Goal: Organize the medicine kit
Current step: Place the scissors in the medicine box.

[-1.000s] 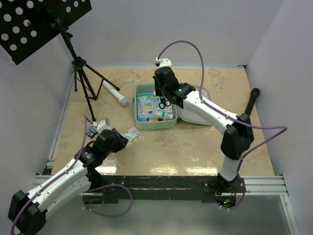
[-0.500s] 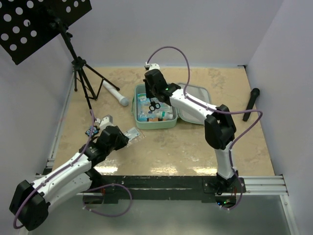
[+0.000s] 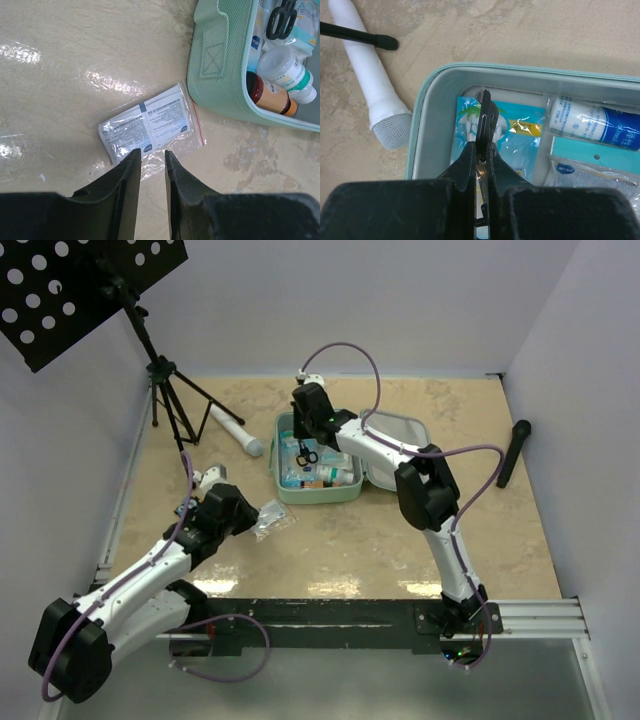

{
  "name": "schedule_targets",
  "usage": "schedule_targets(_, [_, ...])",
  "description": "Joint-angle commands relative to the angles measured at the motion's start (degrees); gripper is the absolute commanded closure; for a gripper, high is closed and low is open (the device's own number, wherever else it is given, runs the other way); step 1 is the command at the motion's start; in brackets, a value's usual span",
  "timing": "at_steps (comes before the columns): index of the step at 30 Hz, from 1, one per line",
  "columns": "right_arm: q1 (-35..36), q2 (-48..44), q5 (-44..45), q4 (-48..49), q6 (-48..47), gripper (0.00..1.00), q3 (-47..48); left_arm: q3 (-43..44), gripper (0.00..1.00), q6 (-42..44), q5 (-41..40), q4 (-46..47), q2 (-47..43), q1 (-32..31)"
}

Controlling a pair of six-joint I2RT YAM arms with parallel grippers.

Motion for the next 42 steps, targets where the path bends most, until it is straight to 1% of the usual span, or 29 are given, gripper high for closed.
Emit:
schedule_targets(1, [-1.6, 0.6, -1.7, 2.8, 3.1, 1.00, 3.1, 3.0, 0.69, 2.1, 1.3, 2.7, 1.5, 1.5])
schedule_targets(8, [-3.4, 0.7, -3.0, 3.0, 3.5, 1.00, 1.8, 2.8, 0.70, 2.0, 2.7, 4.5, 3.8, 2.0])
schedule_targets(15, [-3.4, -0.3, -5.2, 3.2, 4.3, 1.00, -0.5, 2.7, 0.70, 1.6, 4.6, 6.9, 6.1, 2.2])
schedule_targets(20, [-3.4, -0.9, -5.8, 4.1, 5.4, 1.00, -3.0, 2.3, 0.70, 1.5, 5.0, 7.4, 6.2, 2.2])
schedule_targets(26, [-3.4, -0.9, -6.0, 4.0, 6.3, 1.00, -3.3, 2.1, 0.70, 1.7, 5.0, 7.0, 5.4, 2.2])
schedule_targets(27, [-3.4, -1.0, -6.0, 4.0, 6.3, 0.98, -3.3, 2.0, 0.70, 1.7, 5.0, 7.1, 5.4, 2.3])
schedule_targets(31, [-3.4, -1.5, -6.4, 3.9, 5.9, 0.81, -3.0, 1.9, 0.70, 1.7, 5.0, 7.1, 5.2, 2.2])
schedule_targets(36, [-3.4, -3.3, -6.7, 3.9, 5.6, 0.64, -2.9, 2.1, 0.70, 2.2, 5.1, 7.1, 5.2, 2.3])
schedule_targets(39, [-3.4, -4.5, -6.9, 3.5, 5.6, 0.58, -3.2, 2.5, 0.70, 2.5, 5.1, 7.0, 5.2, 2.2])
schedule_targets(42, [-3.4, -6.4, -6.0, 3.1, 5.6, 0.57, -3.9, 2.7, 0.70, 2.7, 5.0, 7.0, 5.0, 2.3])
